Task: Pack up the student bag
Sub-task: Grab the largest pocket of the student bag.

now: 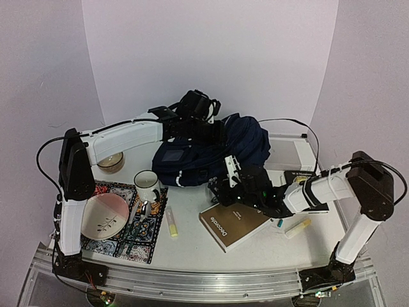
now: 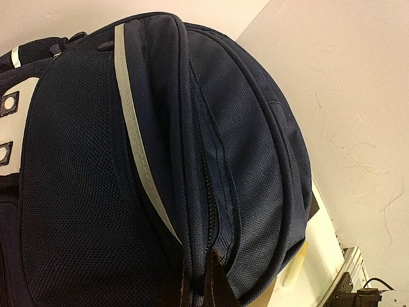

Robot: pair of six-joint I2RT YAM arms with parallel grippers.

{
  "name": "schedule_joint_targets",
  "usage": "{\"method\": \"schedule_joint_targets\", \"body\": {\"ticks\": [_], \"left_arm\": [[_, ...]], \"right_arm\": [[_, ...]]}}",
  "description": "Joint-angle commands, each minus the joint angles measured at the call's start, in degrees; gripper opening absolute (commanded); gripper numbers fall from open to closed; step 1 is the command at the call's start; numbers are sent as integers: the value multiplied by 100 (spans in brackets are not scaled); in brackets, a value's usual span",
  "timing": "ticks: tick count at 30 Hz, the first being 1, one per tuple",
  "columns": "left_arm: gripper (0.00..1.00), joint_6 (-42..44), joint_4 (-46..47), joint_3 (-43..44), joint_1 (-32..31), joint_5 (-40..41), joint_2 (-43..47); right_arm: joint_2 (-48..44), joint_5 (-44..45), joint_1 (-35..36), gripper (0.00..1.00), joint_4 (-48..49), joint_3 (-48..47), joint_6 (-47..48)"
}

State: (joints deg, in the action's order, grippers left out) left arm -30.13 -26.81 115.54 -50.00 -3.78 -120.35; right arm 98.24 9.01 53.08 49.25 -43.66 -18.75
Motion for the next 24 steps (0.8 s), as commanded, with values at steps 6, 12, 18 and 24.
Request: {"method": "schedule_joint_targets", "body": {"ticks": [6, 12, 18, 24], "left_arm": [[0, -10, 944, 629, -73, -419, 102], [0, 26, 950, 714, -80, -521, 25], [0, 460, 944, 702, -80, -352, -4], [0, 1159, 949, 702, -75, -15, -125]], "right_arm": [[235, 780, 47, 33, 871, -143, 206], [322, 740, 50, 20, 910, -250, 292], [68, 728, 61, 1, 902, 56, 224], [-446, 679, 66, 0, 676, 487, 56]]}}
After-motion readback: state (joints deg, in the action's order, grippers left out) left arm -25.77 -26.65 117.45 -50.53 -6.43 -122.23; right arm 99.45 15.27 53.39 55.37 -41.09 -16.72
